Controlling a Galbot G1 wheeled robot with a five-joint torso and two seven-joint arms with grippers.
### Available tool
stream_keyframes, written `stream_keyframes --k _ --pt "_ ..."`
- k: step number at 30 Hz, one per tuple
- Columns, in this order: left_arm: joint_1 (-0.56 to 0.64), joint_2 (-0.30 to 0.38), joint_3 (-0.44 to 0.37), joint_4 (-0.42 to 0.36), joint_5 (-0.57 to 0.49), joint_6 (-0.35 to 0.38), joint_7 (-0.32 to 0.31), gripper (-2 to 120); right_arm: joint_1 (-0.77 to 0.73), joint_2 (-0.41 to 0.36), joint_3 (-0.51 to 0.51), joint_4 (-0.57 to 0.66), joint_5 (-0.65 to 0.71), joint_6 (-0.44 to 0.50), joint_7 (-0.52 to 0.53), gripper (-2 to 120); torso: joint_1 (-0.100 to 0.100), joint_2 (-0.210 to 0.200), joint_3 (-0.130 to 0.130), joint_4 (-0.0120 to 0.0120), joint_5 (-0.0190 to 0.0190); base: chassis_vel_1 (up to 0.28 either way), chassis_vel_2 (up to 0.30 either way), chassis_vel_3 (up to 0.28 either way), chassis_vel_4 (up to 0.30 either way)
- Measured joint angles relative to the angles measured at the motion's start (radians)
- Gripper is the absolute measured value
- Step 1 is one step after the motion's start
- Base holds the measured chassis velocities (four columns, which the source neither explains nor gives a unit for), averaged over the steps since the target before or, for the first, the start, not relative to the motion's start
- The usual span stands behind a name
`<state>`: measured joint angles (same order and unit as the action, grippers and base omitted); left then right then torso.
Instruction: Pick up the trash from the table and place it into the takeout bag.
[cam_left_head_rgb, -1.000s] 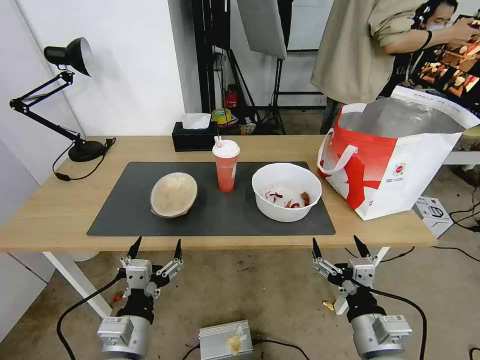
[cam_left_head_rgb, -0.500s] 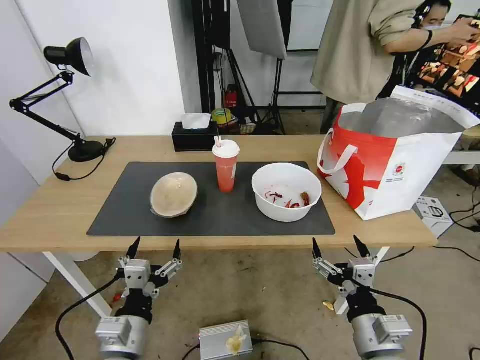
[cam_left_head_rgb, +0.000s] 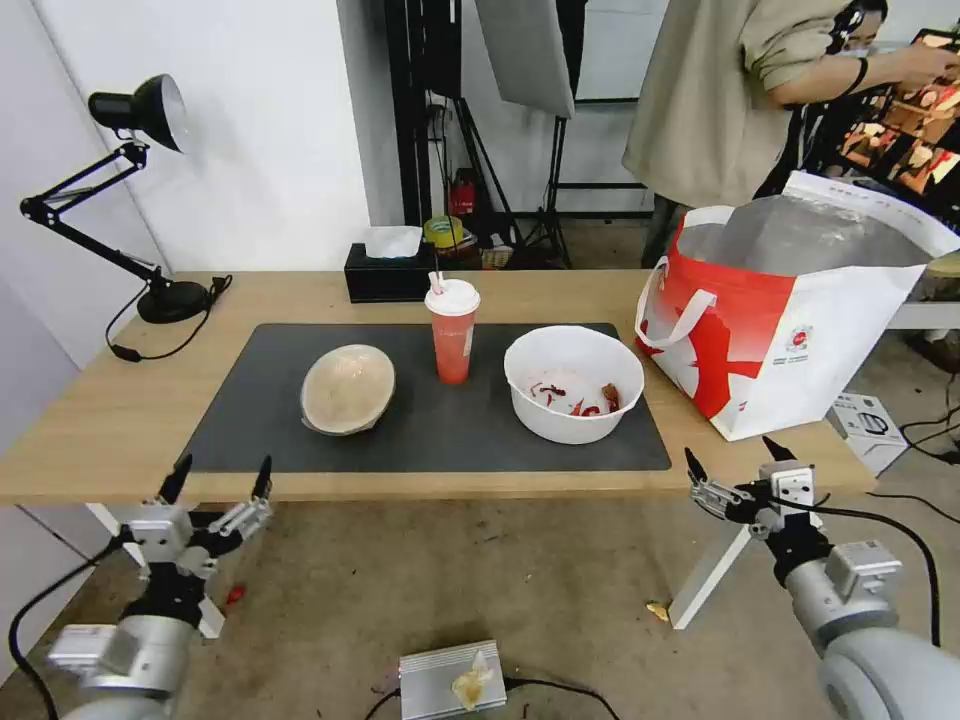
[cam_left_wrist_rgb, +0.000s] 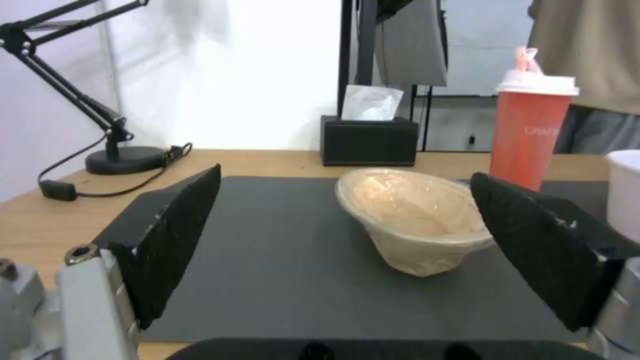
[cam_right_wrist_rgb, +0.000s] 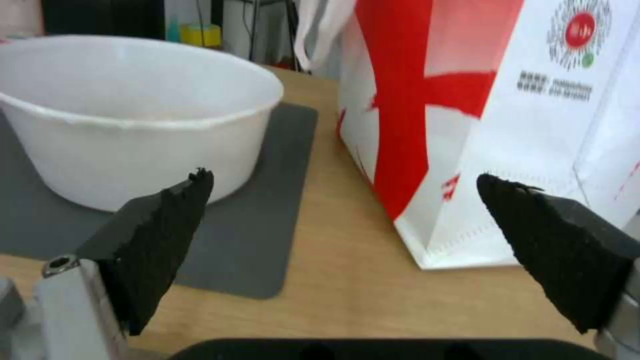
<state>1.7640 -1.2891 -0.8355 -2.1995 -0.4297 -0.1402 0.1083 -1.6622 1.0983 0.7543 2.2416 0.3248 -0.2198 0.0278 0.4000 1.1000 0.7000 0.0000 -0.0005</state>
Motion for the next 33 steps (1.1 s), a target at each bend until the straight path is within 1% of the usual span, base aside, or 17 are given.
stream_keyframes --k 2,9,13,14,16,17,19,20,23,24,27,28,30,33 --pt "0.004 -0.001 0.002 -0.004 0.0 -0.008 0.012 100 -0.002 -0.008 0.004 0.014 0.004 0.0 -0.002 100 0.0 0.0 0.0 0.0 0.0007 0.0 0.0 0.0 0.0" --pt "0.015 -0.011 0.025 -0.013 0.014 -0.02 0.035 100 -0.006 -0.041 0.002 0.047 0.018 -0.009 -0.008 100 0.0 0.0 0.0 0.0 0.0003 0.0 0.0 0.0 0.0" --pt "0.018 -0.02 0.048 -0.023 0.025 -0.022 0.046 100 0.022 -0.096 -0.038 0.064 0.062 -0.02 0.021 100 0.0 0.0 0.0 0.0 0.0005 0.0 0.0 0.0 0.0" --pt "0.018 -0.02 0.048 -0.023 0.025 -0.022 0.046 100 0.022 -0.096 -0.038 0.064 0.062 -0.02 0.021 100 0.0 0.0 0.0 0.0 0.0005 0.0 0.0 0.0 0.0" --pt "0.021 -0.029 0.066 -0.03 0.039 -0.025 0.05 100 0.042 -0.134 -0.061 0.068 0.095 -0.015 0.029 100 0.0 0.0 0.0 0.0 0.0005 0.0 0.0 0.0 0.0" --pt "0.021 -0.029 0.066 -0.03 0.039 -0.025 0.05 100 0.042 -0.134 -0.061 0.068 0.095 -0.015 0.029 100 0.0 0.0 0.0 0.0 0.0005 0.0 0.0 0.0 0.0" --pt "0.03 -0.042 0.088 -0.035 0.058 -0.035 0.056 100 0.068 -0.18 -0.082 0.071 0.13 -0.007 0.033 100 0.0 0.0 0.0 0.0 0.0006 0.0 0.0 0.0 0.0" --pt "0.03 -0.042 0.088 -0.035 0.058 -0.035 0.056 100 0.068 -0.18 -0.082 0.071 0.13 -0.007 0.033 100 0.0 0.0 0.0 0.0 0.0006 0.0 0.0 0.0 0.0" --pt "0.044 -0.065 0.113 -0.038 0.087 -0.05 0.067 100 0.109 -0.253 -0.108 0.06 0.145 0.025 0.024 100 0.0 0.0 0.0 0.0001 0.0005 0.0 0.0 0.0 0.0" --pt "0.044 -0.065 0.113 -0.038 0.087 -0.05 0.067 100 0.109 -0.253 -0.108 0.06 0.145 0.025 0.024 100 0.0 0.0 0.0 0.0001 0.0005 0.0 0.0 0.0 0.0" --pt "0.053 -0.082 0.129 -0.04 0.109 -0.064 0.078 100 0.15 -0.32 -0.119 0.043 0.133 0.051 -0.007 100 0.0 0.0 0.0 0.0001 0.0006 0.0 0.0 0.0 0.0" --pt "0.053 -0.082 0.129 -0.04 0.109 -0.064 0.078 100 0.15 -0.32 -0.119 0.043 0.133 0.051 -0.007 100 0.0 0.0 0.0 0.0001 0.0006 0.0 0.0 0.0 0.0" --pt "0.056 -0.094 0.14 -0.043 0.123 -0.069 0.082 100 0.188 -0.367 -0.126 0.036 0.155 0.053 -0.034 100 0.0 0.0 0.0 -0.0001 0.0007 0.0 0.0 0.0 0.0" --pt "0.058 -0.101 0.145 -0.045 0.131 -0.072 0.083 100 0.213 -0.39 -0.133 0.031 0.174 0.053 -0.043 100 0.0 0.0 0.0 -0.0001 0.0006 0.0 0.0 0.0 0.0"
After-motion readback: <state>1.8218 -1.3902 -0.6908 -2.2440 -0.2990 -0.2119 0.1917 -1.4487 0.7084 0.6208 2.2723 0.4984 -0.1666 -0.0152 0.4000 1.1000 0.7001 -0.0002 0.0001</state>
